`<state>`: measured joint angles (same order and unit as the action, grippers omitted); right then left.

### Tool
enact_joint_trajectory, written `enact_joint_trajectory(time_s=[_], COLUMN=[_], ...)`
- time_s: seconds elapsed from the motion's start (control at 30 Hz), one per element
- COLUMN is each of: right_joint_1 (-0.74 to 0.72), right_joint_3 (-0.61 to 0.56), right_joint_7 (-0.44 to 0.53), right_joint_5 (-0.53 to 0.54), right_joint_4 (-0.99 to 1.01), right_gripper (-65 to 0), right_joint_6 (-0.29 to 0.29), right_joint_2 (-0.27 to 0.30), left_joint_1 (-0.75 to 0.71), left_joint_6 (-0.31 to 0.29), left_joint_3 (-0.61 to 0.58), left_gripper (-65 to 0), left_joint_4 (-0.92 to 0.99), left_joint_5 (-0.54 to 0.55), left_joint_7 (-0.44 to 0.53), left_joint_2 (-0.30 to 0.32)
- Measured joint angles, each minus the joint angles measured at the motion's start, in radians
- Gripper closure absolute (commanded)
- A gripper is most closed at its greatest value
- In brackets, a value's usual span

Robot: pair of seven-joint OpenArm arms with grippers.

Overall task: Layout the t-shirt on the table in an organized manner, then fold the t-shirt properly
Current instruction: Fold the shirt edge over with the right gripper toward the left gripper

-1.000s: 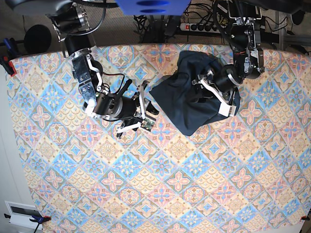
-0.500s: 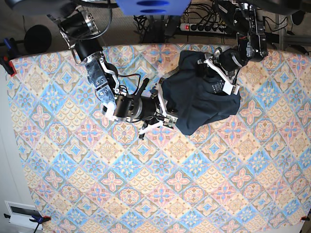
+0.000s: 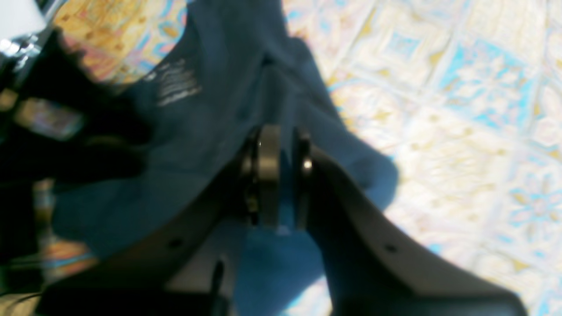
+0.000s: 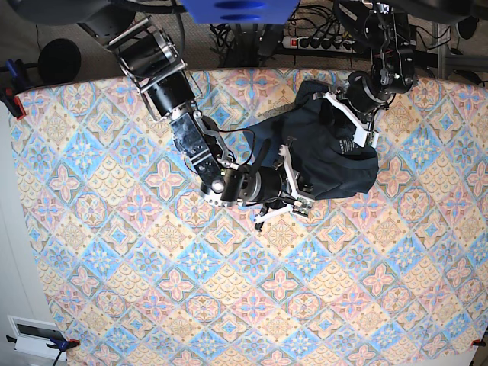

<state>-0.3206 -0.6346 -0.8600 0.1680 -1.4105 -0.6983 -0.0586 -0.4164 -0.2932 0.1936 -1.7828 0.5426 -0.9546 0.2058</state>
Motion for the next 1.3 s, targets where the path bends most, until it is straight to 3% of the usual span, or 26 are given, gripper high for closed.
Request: enact_joint_trajectory(time_s=[0.1,0.2,0.43,0.63,0.8,0.97,1.13,1.3], right_joint_1=[-0.014,-0.025,-0.078,-0.08,-0.064,0.058,0.127,0.116], right_joint_3=[-0.036,-0.039,-0.039,0.086,0.13,0.143,0.18,0.289], right_joint_7=[0.055,0.135,0.153,0.134,0.022,-0.093,-0.085,-0.1], right_joint_5=[-0.158,-0.222,-0.236,-0.224,-0.278,-0.293,-0.258,-0.281], right_joint_4=[0.142,0.23,0.311,0.302,0.165,-0.058,-0.292,-0.334], right_gripper=[-4.6,-4.6,-4.6,-4.6,-4.6,-4.6,-4.6,-4.6], right_joint_6=[0.003,-0.001,-0.012,-0.016,-0.003,0.003,-0.01,-0.002], right_joint_2=[0.001,0.001,-0.005,0.05,0.151,0.257,0.256,0.27], left_joint_1=[0.001,0.002,0.003,0.05,0.106,0.167,0.138,0.109], left_joint_6=[0.0,0.0,0.008,0.009,0.012,0.018,0.016,0.013], left_joint_3=[-0.002,-0.032,-0.098,-0.098,-0.096,-0.085,-0.083,-0.086], left_gripper=[-17.2,-17.2,-17.2,-17.2,-17.2,-17.2,-17.2,-17.2], left_joint_4=[0.0,-0.003,-0.047,-0.048,-0.046,-0.05,-0.054,-0.148], left_joint_5=[0.0,0.006,-0.02,-0.034,-0.035,-0.034,-0.018,0.148], left_joint_7=[-0.006,-0.006,-0.024,-0.027,-0.037,-0.021,-0.04,-0.035], left_joint_2=[0.005,0.04,0.119,0.143,0.141,0.103,0.042,0.037])
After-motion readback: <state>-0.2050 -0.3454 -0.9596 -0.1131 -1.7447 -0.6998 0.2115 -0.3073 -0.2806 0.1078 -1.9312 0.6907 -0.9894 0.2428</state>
